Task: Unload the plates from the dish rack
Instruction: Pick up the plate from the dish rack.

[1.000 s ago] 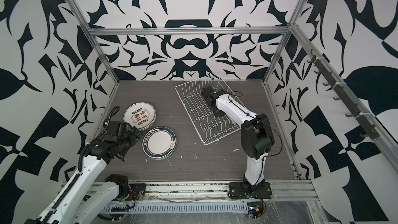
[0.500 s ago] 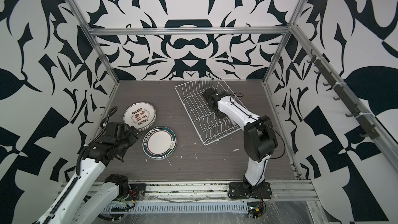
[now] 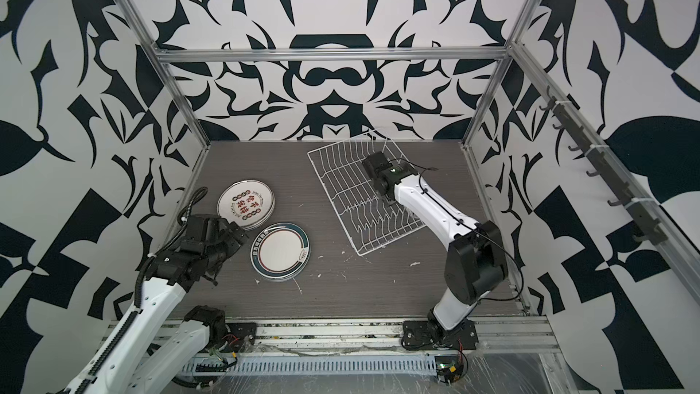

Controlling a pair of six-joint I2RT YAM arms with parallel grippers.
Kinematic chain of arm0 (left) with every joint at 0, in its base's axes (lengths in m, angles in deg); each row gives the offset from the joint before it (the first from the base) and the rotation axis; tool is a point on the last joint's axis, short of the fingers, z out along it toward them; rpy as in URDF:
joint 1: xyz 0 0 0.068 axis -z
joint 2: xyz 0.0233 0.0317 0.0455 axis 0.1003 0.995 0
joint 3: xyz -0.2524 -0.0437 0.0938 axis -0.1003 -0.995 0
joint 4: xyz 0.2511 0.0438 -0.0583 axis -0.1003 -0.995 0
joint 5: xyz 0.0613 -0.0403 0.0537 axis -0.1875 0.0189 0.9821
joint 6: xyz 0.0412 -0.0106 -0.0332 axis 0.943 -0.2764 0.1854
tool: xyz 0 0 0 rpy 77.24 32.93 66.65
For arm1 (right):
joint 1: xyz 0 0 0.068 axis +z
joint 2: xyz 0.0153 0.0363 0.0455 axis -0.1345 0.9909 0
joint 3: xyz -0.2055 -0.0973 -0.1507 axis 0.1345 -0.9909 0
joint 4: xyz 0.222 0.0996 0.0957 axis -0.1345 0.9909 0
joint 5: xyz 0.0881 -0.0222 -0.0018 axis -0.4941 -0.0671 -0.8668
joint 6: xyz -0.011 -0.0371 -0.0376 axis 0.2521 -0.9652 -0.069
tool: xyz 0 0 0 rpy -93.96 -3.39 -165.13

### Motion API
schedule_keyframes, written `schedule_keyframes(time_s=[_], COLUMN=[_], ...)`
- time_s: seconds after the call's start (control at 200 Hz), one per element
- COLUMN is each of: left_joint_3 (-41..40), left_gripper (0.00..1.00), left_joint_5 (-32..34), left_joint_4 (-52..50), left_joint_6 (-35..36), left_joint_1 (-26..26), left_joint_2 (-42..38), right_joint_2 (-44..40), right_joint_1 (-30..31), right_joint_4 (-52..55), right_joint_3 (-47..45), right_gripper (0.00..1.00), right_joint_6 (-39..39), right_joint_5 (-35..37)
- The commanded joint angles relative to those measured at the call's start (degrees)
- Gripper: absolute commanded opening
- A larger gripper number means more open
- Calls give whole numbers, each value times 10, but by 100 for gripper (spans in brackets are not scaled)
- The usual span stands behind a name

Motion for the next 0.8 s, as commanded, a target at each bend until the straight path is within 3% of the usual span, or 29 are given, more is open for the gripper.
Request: schedule_keyframes(time_s=[0.0,0.255,0.485,0.655,0.795], left_joint_3=[21,17,23,25,34], left_gripper=[99,99,99,99,99], left_joint_5=[13,-9,-44,-92,-147], left_joint_4=[-36,-13,8,39,71], left_joint_6=[11,18,27,36,43], left_joint_1=[-3,-3,-3,-3,-3], left_joint_2=[3,-6,12,14,22], right_joint_2=[-44,-111,-189,-211,-229], right_joint_1=[5,13,14,13,13], right_joint_4=[-35,-46,-91,-87,-168], right_joint_3=[6,21,11,18,-44], right_gripper=[0,0,0,0,0], right_joint_6=[-1,10,77,196,304], right_joint_5=[-16,-86,-219,-355,-479])
